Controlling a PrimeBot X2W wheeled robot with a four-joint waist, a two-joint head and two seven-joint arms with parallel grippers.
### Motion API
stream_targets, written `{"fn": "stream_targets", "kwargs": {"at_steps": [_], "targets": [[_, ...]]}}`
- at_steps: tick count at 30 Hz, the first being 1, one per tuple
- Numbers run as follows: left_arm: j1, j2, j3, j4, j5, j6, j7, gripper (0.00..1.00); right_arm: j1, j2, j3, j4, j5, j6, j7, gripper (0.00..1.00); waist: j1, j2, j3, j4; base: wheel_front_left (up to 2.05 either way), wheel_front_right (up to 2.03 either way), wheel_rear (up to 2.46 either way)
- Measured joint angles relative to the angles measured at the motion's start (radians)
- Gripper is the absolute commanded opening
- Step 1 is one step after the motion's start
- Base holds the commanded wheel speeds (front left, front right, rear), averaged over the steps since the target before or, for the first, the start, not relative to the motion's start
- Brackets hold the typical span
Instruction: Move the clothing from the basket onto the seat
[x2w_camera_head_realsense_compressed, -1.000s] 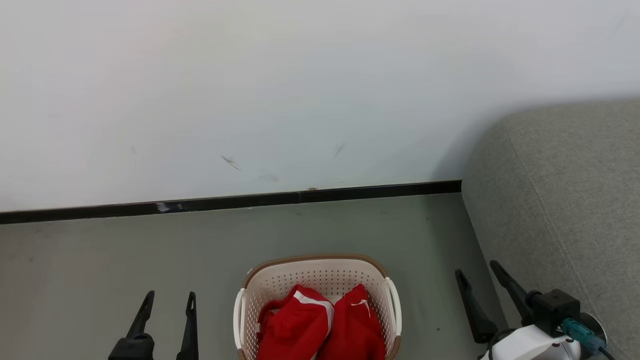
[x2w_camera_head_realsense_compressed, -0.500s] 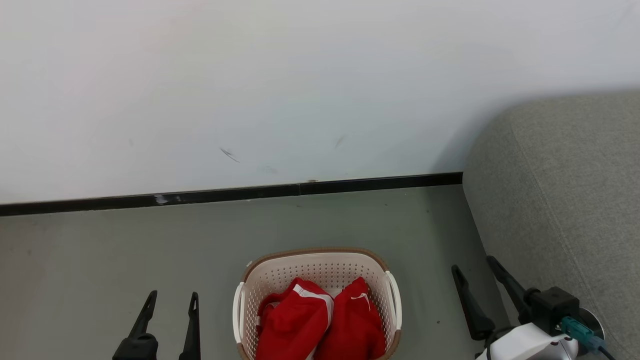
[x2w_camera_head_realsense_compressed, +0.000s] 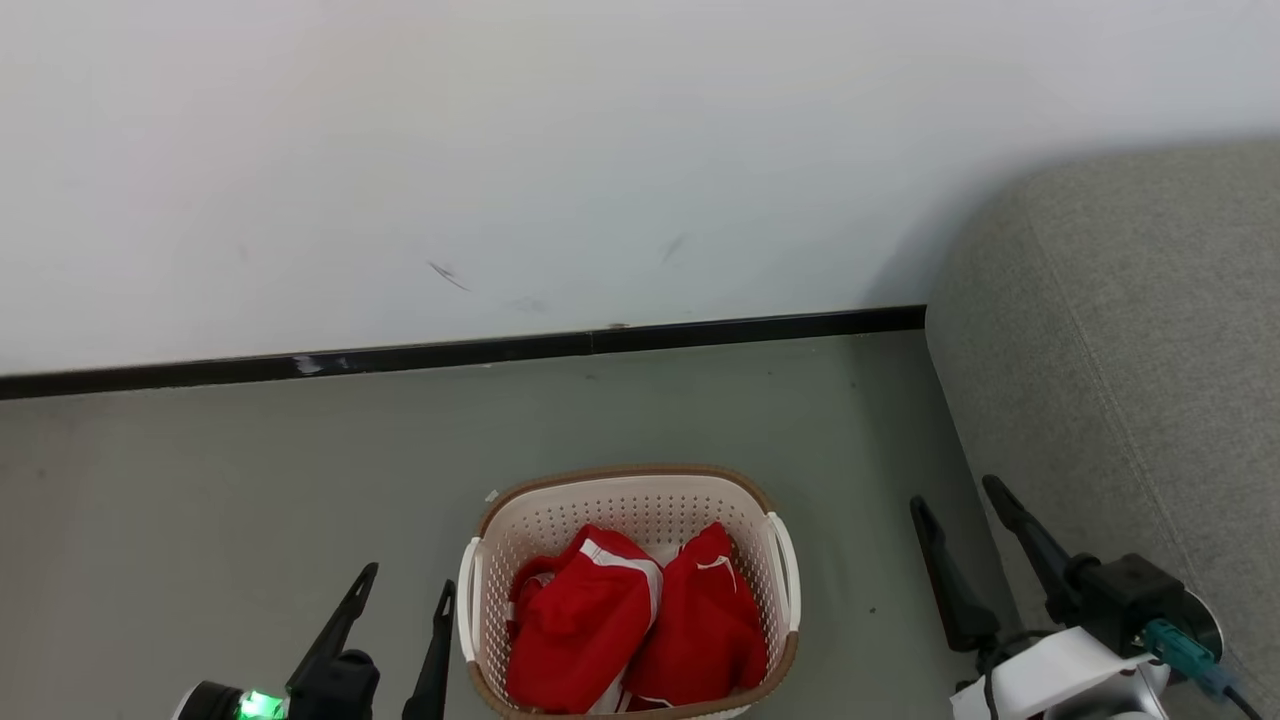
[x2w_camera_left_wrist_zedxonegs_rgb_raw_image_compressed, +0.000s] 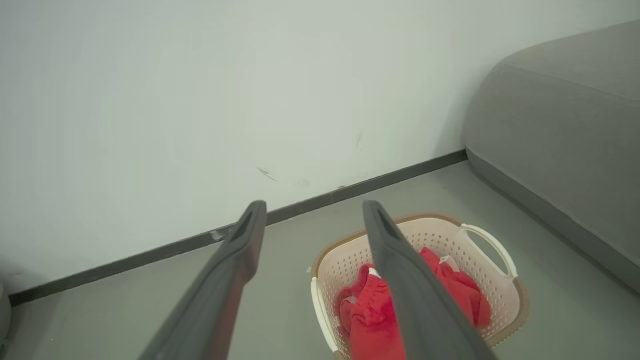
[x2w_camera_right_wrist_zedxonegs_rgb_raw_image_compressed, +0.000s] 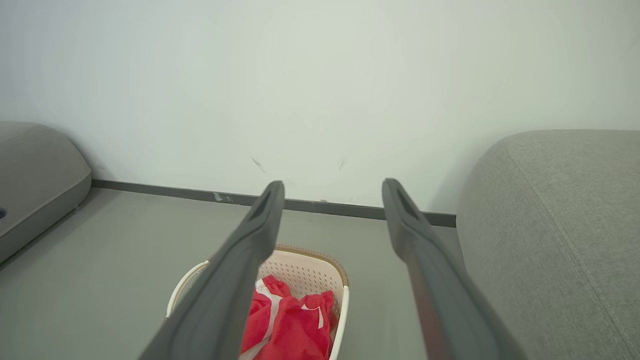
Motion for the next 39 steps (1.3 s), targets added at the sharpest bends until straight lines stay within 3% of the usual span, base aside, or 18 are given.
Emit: {"fn": "stream_targets", "kwargs": {"at_steps": [23, 39], "targets": [[-0.269, -0.016, -0.158, 0.184, 0.098, -0.109, 0.046, 1.00, -0.001, 0.001, -0.097, -0.155, 0.000, 0.000, -0.004, 1.00, 0.0000, 0.0000, 0.184, -0.048, 0.00, 0.00, 0.00], [-0.487, -0.036, -0.214, 0.278, 0.160, -0.136, 0.046, 1.00, -0.109, 0.001, -0.122, -0.235, 0.023, 0.000, -0.004, 1.00, -0.0001, 0.0000, 0.384, -0.109, 0.00, 0.00, 0.00]]}}
